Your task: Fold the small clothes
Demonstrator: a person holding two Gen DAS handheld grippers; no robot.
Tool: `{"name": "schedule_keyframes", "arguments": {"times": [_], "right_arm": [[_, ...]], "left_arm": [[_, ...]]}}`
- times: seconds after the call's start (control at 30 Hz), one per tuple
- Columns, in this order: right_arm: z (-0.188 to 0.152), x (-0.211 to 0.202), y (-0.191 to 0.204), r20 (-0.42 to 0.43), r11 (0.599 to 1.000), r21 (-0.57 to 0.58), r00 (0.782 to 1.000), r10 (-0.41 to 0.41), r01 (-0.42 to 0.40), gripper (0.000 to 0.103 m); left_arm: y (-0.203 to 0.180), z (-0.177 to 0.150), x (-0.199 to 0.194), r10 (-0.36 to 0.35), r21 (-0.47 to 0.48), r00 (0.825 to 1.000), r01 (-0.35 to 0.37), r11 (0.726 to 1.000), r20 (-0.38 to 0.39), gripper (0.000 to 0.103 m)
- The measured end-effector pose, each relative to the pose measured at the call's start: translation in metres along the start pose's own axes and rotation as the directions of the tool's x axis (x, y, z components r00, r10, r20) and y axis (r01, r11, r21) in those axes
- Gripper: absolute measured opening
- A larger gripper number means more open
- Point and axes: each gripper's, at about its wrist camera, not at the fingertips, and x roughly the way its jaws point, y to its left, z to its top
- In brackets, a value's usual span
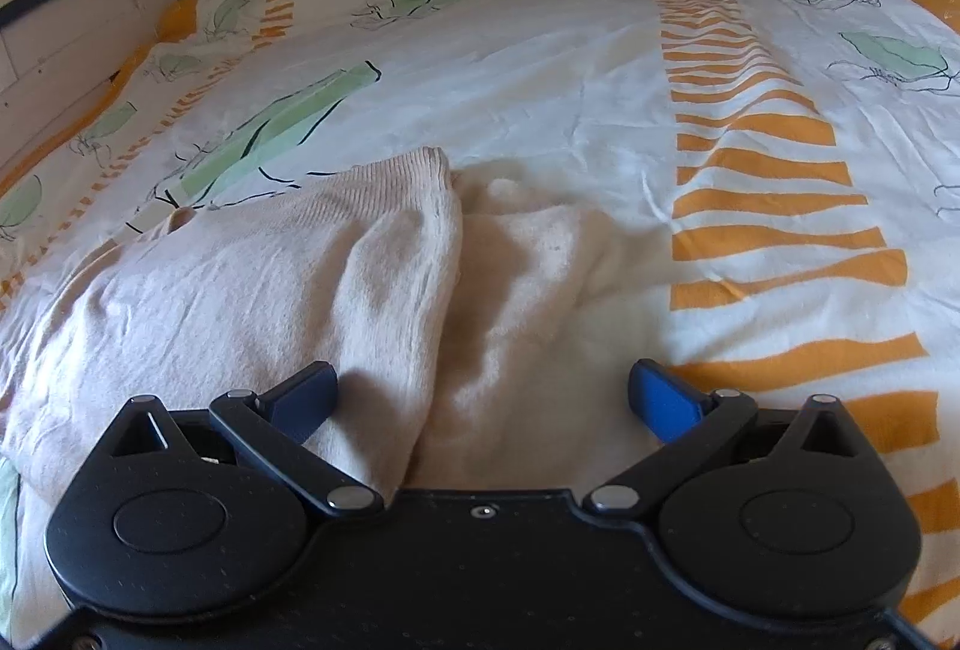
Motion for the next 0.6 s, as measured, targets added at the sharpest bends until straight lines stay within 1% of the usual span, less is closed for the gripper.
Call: {"name": "schedule_keyframes", "arguments": {"times": [0.07, 0.1, 0.2, 0.27, 0.33, 0.4, 0.47, 0.53, 0.6], "right_arm": [[-0.001, -0.001, -0.001, -0.004, 1.000, 0.000, 1.000, 0.003, -0.003, 0.103], [-0.001, -0.002, -0.002, -0.007, 1.000, 0.001, 1.000, 0.009, -0.009, 0.103], [0.001, -0.003, -0.005, -0.019, 1.000, 0.006, 0.999, 0.029, -0.029, 0.103], [0.002, -0.003, -0.008, -0.024, 0.999, 0.015, 0.999, 0.040, -0.039, 0.103], [0.002, -0.003, -0.009, -0.029, 0.999, 0.019, 0.998, 0.047, -0.047, 0.103], [0.003, -0.004, -0.009, -0.035, 0.998, 0.018, 0.998, 0.053, -0.052, 0.103], [0.004, -0.004, -0.010, -0.040, 0.998, 0.014, 0.997, 0.058, -0.058, 0.103], [0.004, -0.004, -0.010, -0.044, 0.998, 0.008, 0.997, 0.063, -0.063, 0.103], [0.004, -0.005, -0.009, -0.052, 0.998, -0.001, 0.997, 0.065, -0.065, 0.103]], "left_arm": [[-0.031, 0.012, 0.009, -0.022, 0.090, 1.000, 0.023, 0.996, -0.011, 0.100], [-0.046, 0.014, 0.014, -0.033, 0.120, 0.999, 0.035, 0.992, -0.017, 0.100], [-0.084, 0.017, 0.035, -0.071, 0.172, 0.996, 0.077, 0.982, -0.045, 0.100], [-0.105, 0.014, 0.053, -0.073, 0.190, 0.994, 0.089, 0.978, -0.086, 0.100], [-0.116, 0.011, 0.071, -0.050, 0.188, 0.990, 0.075, 0.979, -0.132, 0.100], [-0.123, 0.006, 0.089, -0.022, 0.163, 0.982, 0.053, 0.985, -0.186, 0.100], [-0.124, 0.000, 0.109, -0.001, 0.131, 0.962, 0.038, 0.991, -0.274, 0.103], [-0.121, -0.001, 0.111, -0.001, 0.090, 0.965, 0.025, 0.996, -0.261, 0.103], [-0.121, 0.003, 0.110, 0.004, 0.093, 0.961, 0.023, 0.995, -0.275, 0.103]]}}
